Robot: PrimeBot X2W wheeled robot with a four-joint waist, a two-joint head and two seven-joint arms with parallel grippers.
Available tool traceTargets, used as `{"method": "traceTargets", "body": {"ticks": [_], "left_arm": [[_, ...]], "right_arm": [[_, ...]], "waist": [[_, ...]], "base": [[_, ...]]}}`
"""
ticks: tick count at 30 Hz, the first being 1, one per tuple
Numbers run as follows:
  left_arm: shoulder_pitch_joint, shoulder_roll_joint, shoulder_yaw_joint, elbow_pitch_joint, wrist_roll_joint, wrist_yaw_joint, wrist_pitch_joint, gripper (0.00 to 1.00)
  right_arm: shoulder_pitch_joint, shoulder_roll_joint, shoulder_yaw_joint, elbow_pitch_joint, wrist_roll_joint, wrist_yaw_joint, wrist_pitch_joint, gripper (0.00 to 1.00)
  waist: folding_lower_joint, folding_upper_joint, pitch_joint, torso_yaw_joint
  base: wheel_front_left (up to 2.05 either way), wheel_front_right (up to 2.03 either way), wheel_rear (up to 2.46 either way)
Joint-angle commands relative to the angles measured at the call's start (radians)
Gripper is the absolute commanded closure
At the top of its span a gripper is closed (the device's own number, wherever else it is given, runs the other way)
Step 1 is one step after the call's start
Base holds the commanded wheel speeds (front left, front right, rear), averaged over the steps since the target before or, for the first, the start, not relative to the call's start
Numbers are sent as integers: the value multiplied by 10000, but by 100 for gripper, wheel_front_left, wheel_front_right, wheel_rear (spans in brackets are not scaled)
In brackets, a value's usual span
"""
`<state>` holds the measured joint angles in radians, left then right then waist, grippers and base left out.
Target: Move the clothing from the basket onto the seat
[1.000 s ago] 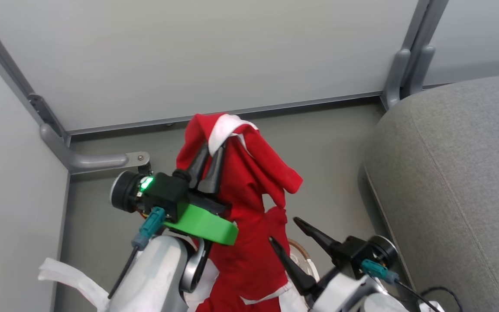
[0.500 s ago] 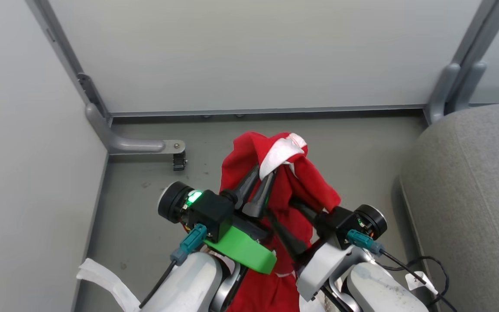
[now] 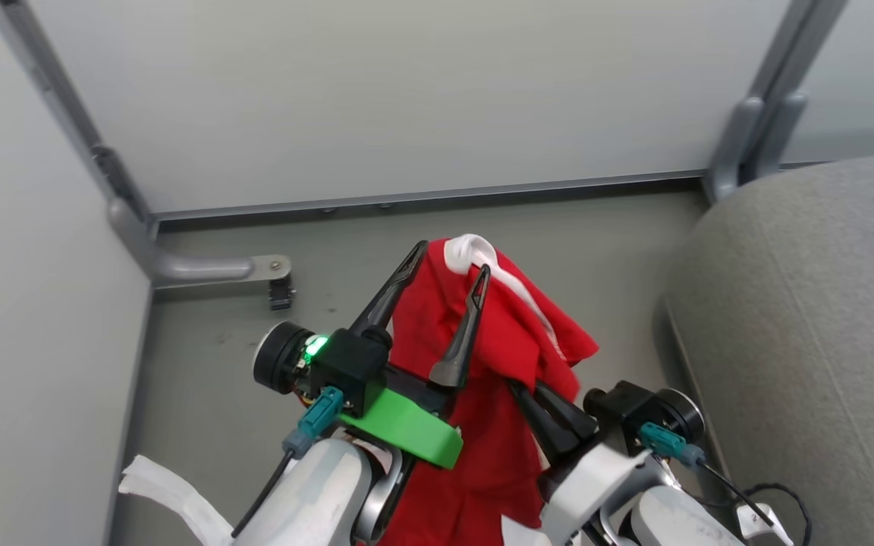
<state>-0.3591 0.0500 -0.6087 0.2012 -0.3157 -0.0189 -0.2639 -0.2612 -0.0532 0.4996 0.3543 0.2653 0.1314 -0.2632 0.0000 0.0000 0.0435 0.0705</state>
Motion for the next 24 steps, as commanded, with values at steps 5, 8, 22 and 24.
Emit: {"method": "traceTargets", "body": {"ticks": [5,8,22,24], "left_arm": [[252,13,325,22,152,-30,-9,0],[346,19,421,64,211,-69,-8,0],[434,27,456,234,343,-196,-9,0],[305,25,372,278,400,-270,-8,0]], "right_arm": [[549,-202,-225,-347,130,-12,-24,100],[717,-260,-283,-529,187,-12,-22,100],[802,-421,-469,-853,375,-12,-22,100],[819,-414,-694,-950,346,-12,-22,100]], "waist": [[0,0,56,-2090],[0,0,72,-2937],[0,0,453,-5908],[0,0,603,-5988]], "base": [[0,0,0],[0,0,0],[0,0,0],[0,0,0]]}}
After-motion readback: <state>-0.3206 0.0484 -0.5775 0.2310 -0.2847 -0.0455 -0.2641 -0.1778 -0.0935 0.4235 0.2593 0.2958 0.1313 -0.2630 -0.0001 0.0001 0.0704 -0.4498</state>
